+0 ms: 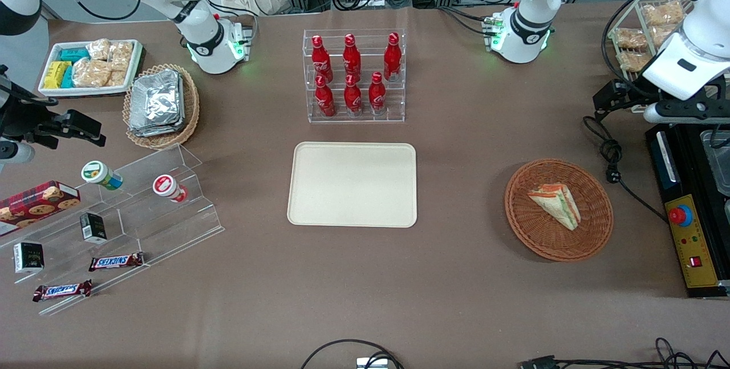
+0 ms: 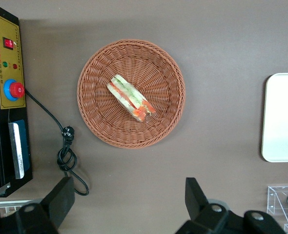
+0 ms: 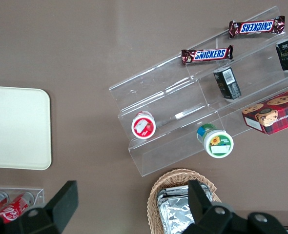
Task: Place sandwich from basket to tray
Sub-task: 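Move the left gripper over the wicker basket above the sandwich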
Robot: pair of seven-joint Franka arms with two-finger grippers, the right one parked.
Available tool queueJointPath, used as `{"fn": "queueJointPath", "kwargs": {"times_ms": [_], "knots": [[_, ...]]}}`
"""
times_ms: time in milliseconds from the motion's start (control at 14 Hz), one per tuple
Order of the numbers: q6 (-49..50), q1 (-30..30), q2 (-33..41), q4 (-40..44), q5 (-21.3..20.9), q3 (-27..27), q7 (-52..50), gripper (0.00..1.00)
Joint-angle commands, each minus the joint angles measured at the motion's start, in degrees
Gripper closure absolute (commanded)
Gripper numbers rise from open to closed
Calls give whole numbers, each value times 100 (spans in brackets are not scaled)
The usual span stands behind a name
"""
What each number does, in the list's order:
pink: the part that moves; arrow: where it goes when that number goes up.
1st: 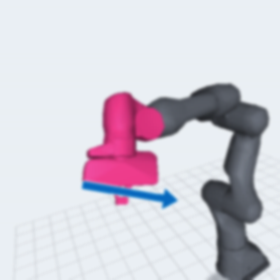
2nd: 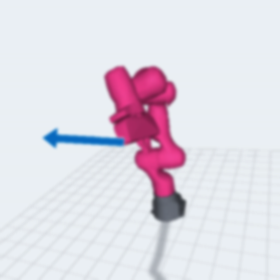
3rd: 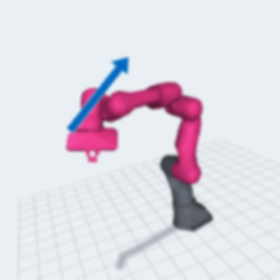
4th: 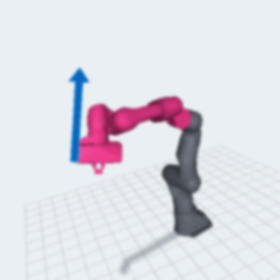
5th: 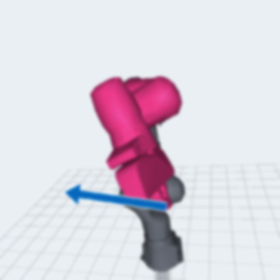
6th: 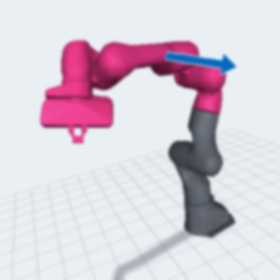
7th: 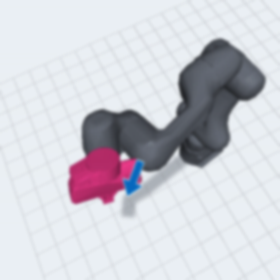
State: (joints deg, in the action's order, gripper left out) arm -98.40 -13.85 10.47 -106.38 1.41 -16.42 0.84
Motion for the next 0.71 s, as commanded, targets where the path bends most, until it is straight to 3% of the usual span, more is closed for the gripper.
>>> {"fn": "queueJointPath", "kwargs": {"times_ms": [0, 643], "knots": [[14, 14, -10, 91, -35, -11, -102, 0], [-82, -21, -440, 205, -149, 24, -110, 0]]}}
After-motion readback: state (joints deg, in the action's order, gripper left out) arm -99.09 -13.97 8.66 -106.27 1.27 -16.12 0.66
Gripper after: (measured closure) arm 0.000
